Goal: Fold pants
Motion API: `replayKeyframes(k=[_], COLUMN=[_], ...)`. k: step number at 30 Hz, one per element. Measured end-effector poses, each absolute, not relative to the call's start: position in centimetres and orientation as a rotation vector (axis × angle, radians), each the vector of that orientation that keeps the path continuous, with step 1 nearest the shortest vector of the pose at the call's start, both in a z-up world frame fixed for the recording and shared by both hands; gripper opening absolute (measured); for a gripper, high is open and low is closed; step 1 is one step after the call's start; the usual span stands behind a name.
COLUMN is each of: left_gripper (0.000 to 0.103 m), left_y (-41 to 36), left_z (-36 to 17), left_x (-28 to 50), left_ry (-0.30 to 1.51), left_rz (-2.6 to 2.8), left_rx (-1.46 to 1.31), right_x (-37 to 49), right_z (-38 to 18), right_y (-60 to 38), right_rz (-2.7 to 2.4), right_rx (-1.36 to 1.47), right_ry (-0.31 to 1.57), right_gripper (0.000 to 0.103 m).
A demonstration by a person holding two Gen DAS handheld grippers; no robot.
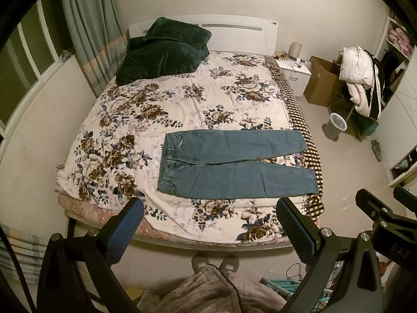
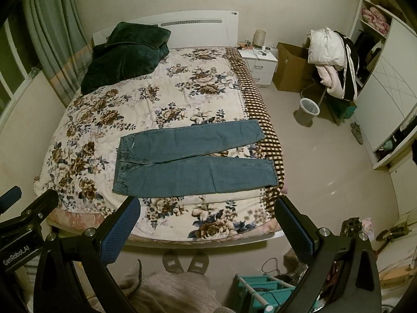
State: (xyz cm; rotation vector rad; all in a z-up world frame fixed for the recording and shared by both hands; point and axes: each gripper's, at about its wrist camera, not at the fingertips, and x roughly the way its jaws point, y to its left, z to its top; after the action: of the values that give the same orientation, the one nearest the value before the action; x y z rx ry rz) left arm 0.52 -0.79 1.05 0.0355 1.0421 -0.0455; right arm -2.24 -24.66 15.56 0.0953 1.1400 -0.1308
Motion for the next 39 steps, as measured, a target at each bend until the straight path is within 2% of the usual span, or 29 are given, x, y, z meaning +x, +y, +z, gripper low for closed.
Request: replayKeyframes(k=[26, 32, 39], left_gripper=[0.103, 0.103, 0.103], left_y=[-2.9, -2.7, -3.8], left_z=[1.0, -2.1, -8.4], left_x=[2.9, 7.4, 16.8], left_ry=[1.021, 0.909, 0.965], left_rz=[-0.046, 0.016, 0.043], left_rx=[0.035, 0.085, 0.112], right_x=[-2.6, 0.7, 9.6], right_z=[14.9, 10.7, 2.4], right_y=[-24.5, -25.0, -27.4], right_rz=[-0.144, -0.216, -0.296], right_rx=[0.096, 0.036, -0.055], right_ry=[1.143, 1.09, 1.103], right_gripper=[0.103, 0.103, 0.103])
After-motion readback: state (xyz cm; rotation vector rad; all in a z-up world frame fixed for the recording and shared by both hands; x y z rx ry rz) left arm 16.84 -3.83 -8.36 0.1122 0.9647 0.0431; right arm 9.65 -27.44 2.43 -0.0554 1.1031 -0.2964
